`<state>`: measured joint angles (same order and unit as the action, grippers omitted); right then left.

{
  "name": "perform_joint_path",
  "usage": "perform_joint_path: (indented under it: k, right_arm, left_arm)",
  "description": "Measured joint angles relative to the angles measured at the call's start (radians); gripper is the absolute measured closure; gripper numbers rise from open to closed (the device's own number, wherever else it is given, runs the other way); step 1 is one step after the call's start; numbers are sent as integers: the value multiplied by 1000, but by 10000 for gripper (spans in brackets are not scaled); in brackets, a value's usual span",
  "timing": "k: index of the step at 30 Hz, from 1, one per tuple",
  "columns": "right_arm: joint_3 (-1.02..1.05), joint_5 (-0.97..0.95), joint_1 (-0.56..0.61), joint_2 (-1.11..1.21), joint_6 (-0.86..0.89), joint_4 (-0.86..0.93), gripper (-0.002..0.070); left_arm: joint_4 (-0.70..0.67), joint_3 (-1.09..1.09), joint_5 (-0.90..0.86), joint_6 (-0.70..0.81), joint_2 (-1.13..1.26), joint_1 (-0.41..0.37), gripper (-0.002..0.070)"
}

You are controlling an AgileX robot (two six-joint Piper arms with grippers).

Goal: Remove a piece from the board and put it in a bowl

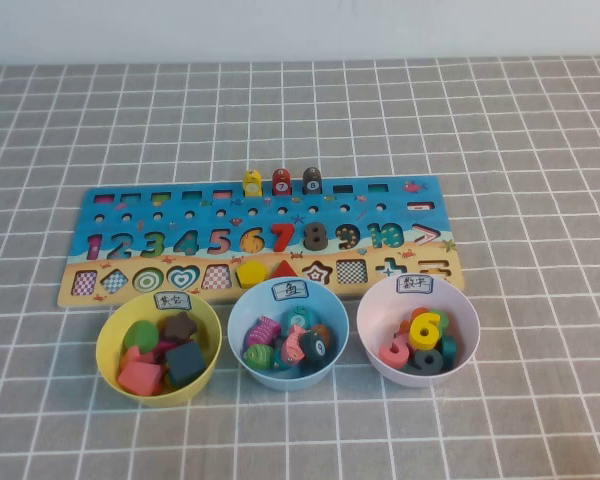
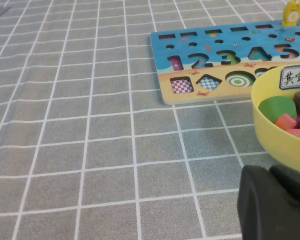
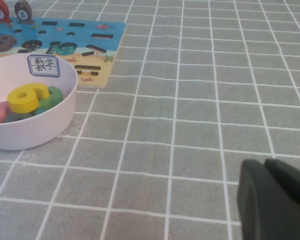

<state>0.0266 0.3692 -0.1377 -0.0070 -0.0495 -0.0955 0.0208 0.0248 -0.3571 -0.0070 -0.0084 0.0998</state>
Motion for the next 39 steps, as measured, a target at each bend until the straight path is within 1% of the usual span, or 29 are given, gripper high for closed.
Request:
perform_joint_path:
  k: [21,30,39]
  right_arm:
    - [0,0,0,0,0,0,694]
    - [0,0,0,0,0,0,694]
    - [0,0,0,0,0,0,694]
  left_arm:
    - [0,0,0,0,0,0,680]
    - [-11,0,33,-2,0,0,680]
    - [-86,0,156,-130,0,0,680]
